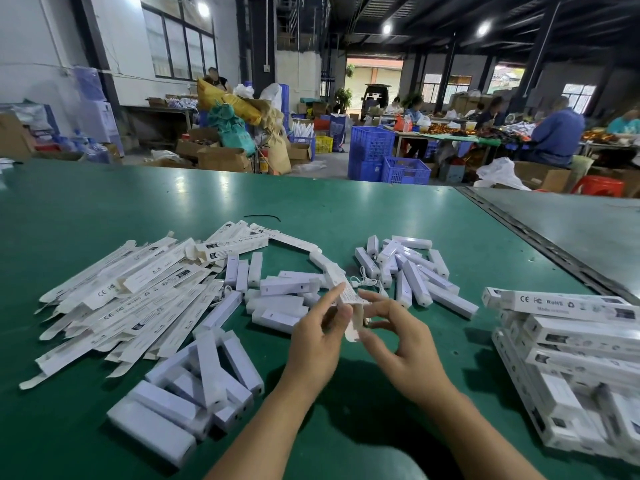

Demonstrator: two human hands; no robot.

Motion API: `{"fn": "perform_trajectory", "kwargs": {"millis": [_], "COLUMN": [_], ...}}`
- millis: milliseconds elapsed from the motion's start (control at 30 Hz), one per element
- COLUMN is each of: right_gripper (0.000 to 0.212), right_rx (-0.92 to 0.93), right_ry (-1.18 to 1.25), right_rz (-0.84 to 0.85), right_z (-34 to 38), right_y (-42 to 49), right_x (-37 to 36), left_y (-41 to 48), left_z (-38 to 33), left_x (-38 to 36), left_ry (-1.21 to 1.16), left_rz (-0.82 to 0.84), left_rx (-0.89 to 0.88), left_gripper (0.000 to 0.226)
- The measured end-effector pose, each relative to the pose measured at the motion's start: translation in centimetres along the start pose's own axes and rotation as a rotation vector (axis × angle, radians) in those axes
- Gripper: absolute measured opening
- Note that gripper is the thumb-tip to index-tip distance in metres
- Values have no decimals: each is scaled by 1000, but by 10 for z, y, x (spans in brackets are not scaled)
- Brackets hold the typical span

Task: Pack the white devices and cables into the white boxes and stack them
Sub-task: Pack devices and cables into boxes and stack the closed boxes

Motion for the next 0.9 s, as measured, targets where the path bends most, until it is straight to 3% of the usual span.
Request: {"fn": "perform_trajectory", "kwargs": {"millis": [233, 467, 700, 900], "right_gripper": [38, 27, 16, 26], "right_rx": [144, 267, 241, 87], "right_ry": [-89, -192, -229, -210], "right_rz": [135, 63, -51, -179], "right_z": [-4, -3, -5, -11], "right_y": [1, 4, 2, -1], "right_x": [6, 2, 3, 0], "left_y": [1, -2, -2, -3], "left_z": [-4, -8, -6, -4], "left_x": [5, 4, 0, -3], "left_ry": [-19, -101, -195, -179], "left_rz": [-127, -40, 12, 16], "left_rx": [-43, 7, 78, 58], "left_gripper": [19, 20, 29, 26]}}
Point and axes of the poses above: each hand's wrist, its own y-axis towards the middle knuckle, its own x-axis out of the back of the hand, z = x × y, the point moved 2 cm from there along y, towards the middle knuckle, and after that the axes turned 15 degrees about x, right-handed, at the moved point
